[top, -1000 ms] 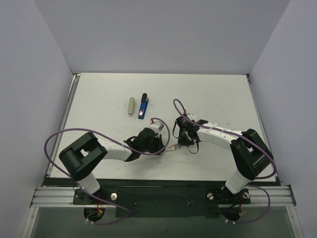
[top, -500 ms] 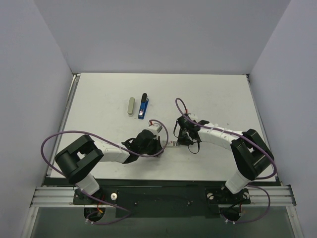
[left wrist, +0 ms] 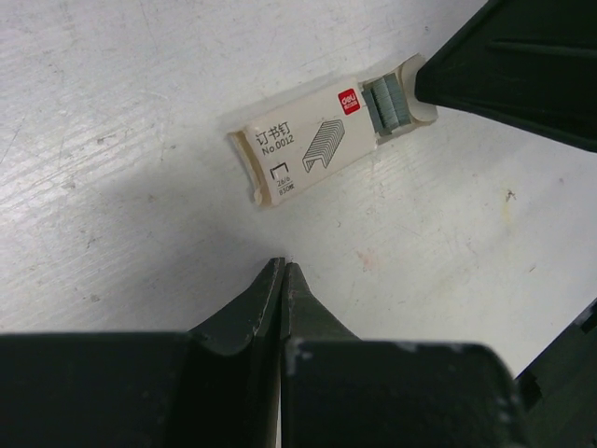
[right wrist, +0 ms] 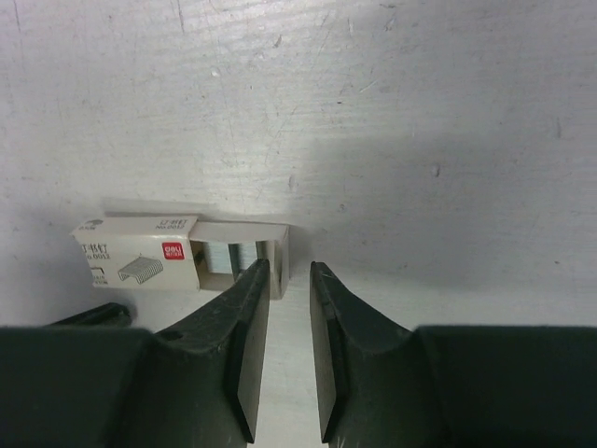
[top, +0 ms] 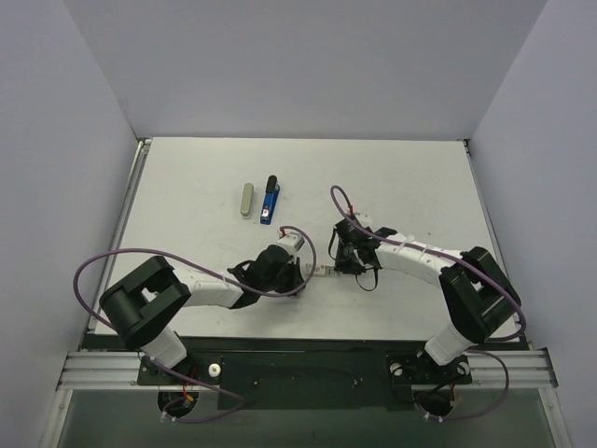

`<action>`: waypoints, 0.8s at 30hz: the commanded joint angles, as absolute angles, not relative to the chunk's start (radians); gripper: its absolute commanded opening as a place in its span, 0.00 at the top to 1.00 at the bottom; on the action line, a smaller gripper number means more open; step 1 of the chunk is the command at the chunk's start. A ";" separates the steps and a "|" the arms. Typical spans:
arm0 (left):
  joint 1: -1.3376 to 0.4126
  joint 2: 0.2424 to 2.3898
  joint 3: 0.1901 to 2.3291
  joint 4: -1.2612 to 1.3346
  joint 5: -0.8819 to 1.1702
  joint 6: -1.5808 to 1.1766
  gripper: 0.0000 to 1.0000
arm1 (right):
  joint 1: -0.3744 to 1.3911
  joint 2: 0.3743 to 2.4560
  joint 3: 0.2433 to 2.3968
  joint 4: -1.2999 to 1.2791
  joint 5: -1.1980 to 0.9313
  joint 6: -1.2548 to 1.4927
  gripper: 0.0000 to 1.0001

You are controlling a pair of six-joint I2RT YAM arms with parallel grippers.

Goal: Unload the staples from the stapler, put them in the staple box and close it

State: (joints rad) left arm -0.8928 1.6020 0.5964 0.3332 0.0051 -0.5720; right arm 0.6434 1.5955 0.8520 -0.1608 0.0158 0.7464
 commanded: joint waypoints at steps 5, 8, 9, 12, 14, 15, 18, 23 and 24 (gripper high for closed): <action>-0.897 1.517 0.575 0.186 -0.070 -0.568 1.00 | 0.649 1.448 0.821 -0.215 0.090 0.719 0.73; -0.894 1.471 0.572 0.169 -0.106 -0.574 1.00 | 0.634 1.404 0.801 -0.224 0.110 0.716 0.73; -0.891 1.463 0.574 0.164 -0.124 -0.574 1.00 | 0.623 1.398 0.795 -0.227 0.110 0.716 0.74; -0.864 1.453 0.603 0.118 -0.155 -0.581 1.00 | 0.607 1.394 0.778 -0.230 0.109 0.716 0.88; -0.835 1.453 0.614 0.112 -0.153 -0.589 1.00 | 0.595 1.394 0.764 -0.227 0.109 0.721 1.00; -0.824 1.453 0.612 0.120 -0.147 -0.589 1.00 | 0.588 1.396 0.758 -0.218 0.101 0.722 1.00; -0.770 1.462 0.611 0.169 -0.086 -0.598 0.97 | 0.562 1.396 0.720 -0.189 0.066 0.730 1.00; -0.721 1.514 0.621 0.244 0.026 -0.617 0.97 | 0.525 1.423 0.677 -0.115 -0.026 0.736 1.00; -0.719 1.534 0.624 0.261 0.052 -0.621 0.97 | 0.520 1.430 0.673 -0.100 -0.035 0.739 1.00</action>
